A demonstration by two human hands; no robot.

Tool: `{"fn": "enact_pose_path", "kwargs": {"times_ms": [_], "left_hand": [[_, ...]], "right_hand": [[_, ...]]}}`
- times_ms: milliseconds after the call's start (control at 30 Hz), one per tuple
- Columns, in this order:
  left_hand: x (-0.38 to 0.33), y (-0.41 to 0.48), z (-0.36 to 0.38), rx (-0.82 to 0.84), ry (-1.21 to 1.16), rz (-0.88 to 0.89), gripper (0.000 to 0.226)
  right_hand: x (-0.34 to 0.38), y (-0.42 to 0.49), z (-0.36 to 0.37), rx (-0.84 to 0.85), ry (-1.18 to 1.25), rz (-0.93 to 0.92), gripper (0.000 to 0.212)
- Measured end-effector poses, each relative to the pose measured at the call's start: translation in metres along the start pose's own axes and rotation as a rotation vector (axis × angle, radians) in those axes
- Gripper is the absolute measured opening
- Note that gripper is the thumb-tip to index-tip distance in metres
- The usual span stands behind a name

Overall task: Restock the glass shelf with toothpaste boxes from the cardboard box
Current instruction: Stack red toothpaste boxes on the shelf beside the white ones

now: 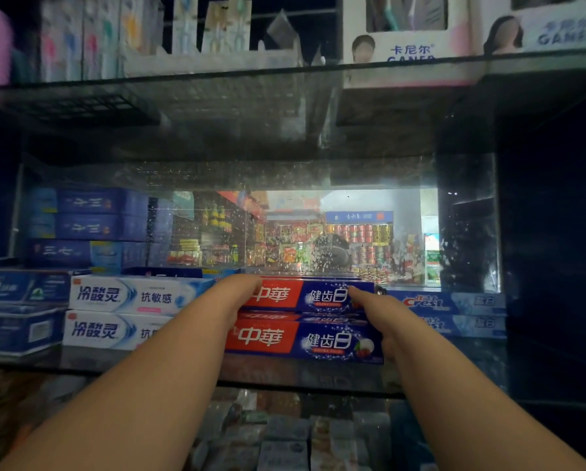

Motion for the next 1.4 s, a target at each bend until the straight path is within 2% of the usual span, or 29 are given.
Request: {"fn": "enact_pose_path", "kwargs": {"times_ms": [133, 267, 500, 567, 667, 733, 833, 867, 933, 967, 1067, 1200, 1300, 1400], "left_hand": [[0.002, -0.001, 0.001, 0.020, -0.041, -0.022, 0.016], [0.001, 0.008, 0.002, -0.005, -0.052, 0.001, 0.031], [-0.006, 0.021, 0.006, -0.076, 0.156, 0.131, 0.040], [-0.009, 0.019, 0.005, -0.134, 0.226, 0.191, 0.043], [-0.007, 0.002, -0.004, -0.287, 0.364, 0.236, 0.064], [0.002, -0.010, -0.010, -0.267, 0.296, 0.310, 0.067], [0.024, -0.028, -0.014, -0.152, 0.117, 0.317, 0.053], [0.032, -0.033, -0.015, -0.113, 0.060, 0.291, 0.043], [0.040, -0.048, -0.013, -0.040, -0.047, 0.241, 0.008], [0.041, -0.052, -0.012, -0.043, -0.070, 0.245, 0.004], [0.041, -0.058, -0.010, -0.073, -0.078, 0.268, 0.011], [0.035, -0.061, -0.010, -0.157, 0.013, 0.384, 0.028], [0.025, -0.054, -0.011, -0.165, -0.153, 0.423, 0.043], [0.020, -0.039, -0.006, -0.107, -0.204, 0.347, 0.043]], "right_hand": [[0.001, 0.003, 0.000, 0.011, -0.033, 0.021, 0.052], [0.002, 0.006, 0.000, -0.018, -0.044, 0.023, 0.055], [0.004, -0.004, 0.001, -0.006, -0.070, 0.019, 0.049], [0.004, -0.009, 0.000, -0.024, -0.060, 0.005, 0.055], [0.007, -0.025, -0.005, -0.114, -0.177, -0.100, 0.064], [0.005, -0.033, -0.010, -0.181, -0.266, -0.170, 0.071], [-0.005, -0.047, -0.004, -0.097, -0.244, -0.194, 0.068], [-0.009, -0.050, 0.001, -0.062, -0.213, -0.185, 0.066], [-0.013, -0.056, 0.007, -0.064, -0.203, -0.184, 0.058], [-0.012, -0.059, 0.009, -0.087, -0.204, -0.191, 0.053], [-0.010, -0.064, 0.010, -0.137, -0.186, -0.207, 0.042], [-0.003, -0.074, 0.002, -0.232, -0.113, -0.284, 0.043], [0.011, -0.072, -0.001, -0.251, -0.102, -0.314, 0.046], [0.020, -0.060, 0.002, -0.245, -0.153, -0.281, 0.049]]}}
Point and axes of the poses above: each hand's wrist, its own y-axis towards the middle knuckle, its own z-axis out of the palm, x = y × z, the point moved 4 cm from there along y, towards the middle knuckle, and after that the axes turned 9 degrees about -y, right-handed, at the moved point
